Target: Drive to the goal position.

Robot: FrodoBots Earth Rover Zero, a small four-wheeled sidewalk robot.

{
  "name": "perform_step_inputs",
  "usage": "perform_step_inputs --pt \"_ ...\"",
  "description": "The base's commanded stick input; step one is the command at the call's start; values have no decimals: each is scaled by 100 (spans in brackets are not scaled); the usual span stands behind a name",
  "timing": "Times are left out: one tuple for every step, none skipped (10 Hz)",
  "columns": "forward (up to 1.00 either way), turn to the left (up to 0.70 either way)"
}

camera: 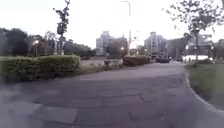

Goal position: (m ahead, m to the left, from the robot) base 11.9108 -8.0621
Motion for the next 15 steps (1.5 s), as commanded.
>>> perform_step_inputs --pt "70 -1" --pt "70 -33" --pt "70 -35" --pt "70 -35" --pt "70 -35" --pt "70 -35" --pt "70 -35" --pt "70 -35" --pt "70 -35" --pt "70 -35" --pt "70 -35" --pt "70 -35" --pt "70 -35" --pt "70 -35" --pt "70 -35"
